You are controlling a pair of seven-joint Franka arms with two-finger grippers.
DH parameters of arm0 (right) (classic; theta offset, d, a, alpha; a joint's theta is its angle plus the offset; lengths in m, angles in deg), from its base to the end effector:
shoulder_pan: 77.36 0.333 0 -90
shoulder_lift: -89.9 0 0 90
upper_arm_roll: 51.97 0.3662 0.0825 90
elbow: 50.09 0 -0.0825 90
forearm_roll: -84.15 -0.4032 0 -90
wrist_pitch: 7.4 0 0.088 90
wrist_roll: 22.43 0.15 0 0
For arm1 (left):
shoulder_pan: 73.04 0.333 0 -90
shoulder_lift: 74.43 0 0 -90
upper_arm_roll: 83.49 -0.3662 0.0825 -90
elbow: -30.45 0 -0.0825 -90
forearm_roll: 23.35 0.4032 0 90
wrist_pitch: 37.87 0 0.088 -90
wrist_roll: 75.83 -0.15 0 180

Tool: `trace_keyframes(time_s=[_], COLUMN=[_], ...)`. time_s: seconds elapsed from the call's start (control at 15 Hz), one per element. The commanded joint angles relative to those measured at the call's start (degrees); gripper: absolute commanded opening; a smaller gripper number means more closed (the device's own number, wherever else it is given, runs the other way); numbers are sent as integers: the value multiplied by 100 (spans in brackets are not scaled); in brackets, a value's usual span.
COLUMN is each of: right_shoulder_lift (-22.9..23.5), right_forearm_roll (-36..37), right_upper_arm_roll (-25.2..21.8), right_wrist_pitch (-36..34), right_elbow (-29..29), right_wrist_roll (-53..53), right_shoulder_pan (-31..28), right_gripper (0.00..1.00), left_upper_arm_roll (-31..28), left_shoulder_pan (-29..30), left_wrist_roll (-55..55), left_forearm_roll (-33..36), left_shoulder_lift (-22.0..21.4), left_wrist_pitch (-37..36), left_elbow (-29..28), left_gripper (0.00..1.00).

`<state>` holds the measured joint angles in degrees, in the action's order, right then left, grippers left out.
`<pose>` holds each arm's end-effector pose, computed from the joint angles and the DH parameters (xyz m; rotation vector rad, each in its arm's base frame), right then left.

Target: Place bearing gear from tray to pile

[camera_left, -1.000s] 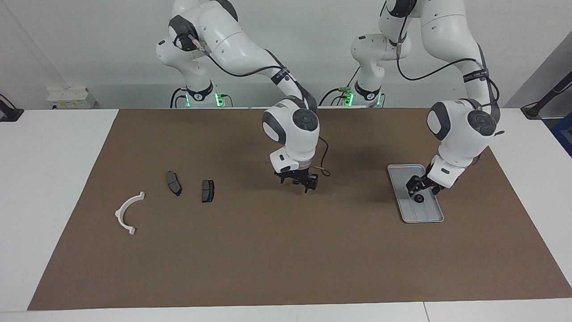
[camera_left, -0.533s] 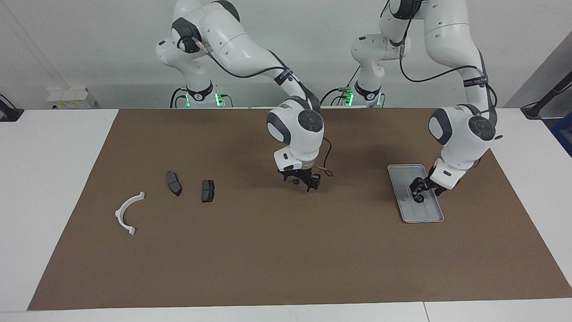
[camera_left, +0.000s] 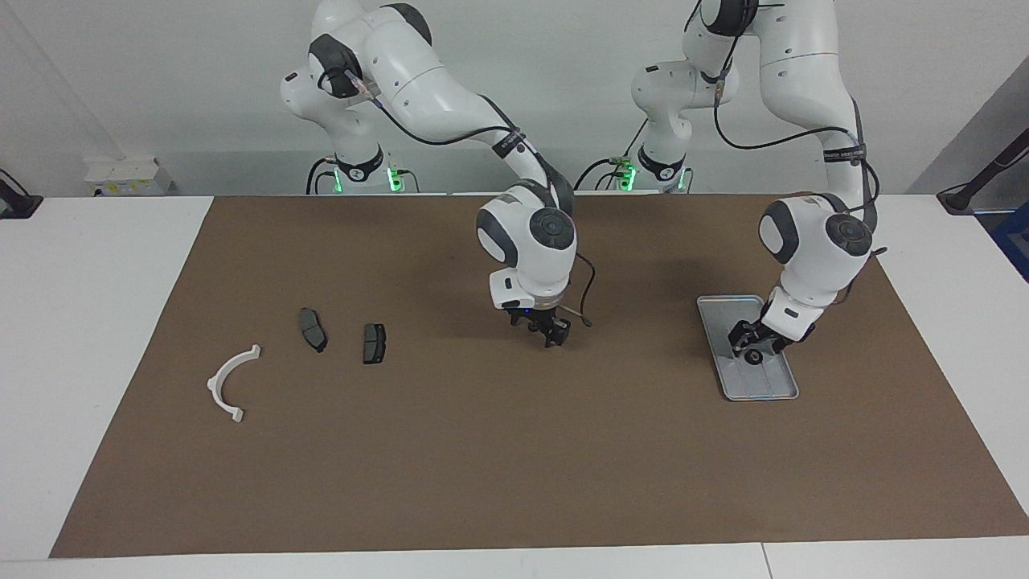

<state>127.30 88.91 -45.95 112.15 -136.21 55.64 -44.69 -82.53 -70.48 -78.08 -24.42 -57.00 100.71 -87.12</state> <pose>0.5951 0.4522 0.2661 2.9144 -1.0037 -0.0442 0.6288 0.0172 0.2867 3.1244 0.0050 0.0985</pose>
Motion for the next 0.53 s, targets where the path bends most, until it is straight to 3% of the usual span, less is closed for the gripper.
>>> trace_keyframes(time_s=[0.0,0.13,0.27,0.47], right_shoulder_lift=[-40,-75,-93,-93], right_forearm_roll=[-80,-80,-89,-89], right_upper_arm_roll=[31,39,48,48], right_wrist_pitch=[-45,-107,-186,-151], right_elbow=[-98,-80,-45,-45], right_wrist_roll=[103,103,112,147], right_shoulder_pan=[3,11,29,152], right_gripper=[83,68,46,20], left_upper_arm_roll=[10,10,10,10], left_shoulder_pan=[-18,-27,-36,-45], left_wrist_roll=[-92,-74,-48,-48], left_forearm_roll=[-77,-77,-77,-86], left_shoulder_lift=[-29,-20,-20,-28], left_wrist_pitch=[221,273,283,-102], left_elbow=[-161,-161,-152,119], left_gripper=[75,51,0,0])
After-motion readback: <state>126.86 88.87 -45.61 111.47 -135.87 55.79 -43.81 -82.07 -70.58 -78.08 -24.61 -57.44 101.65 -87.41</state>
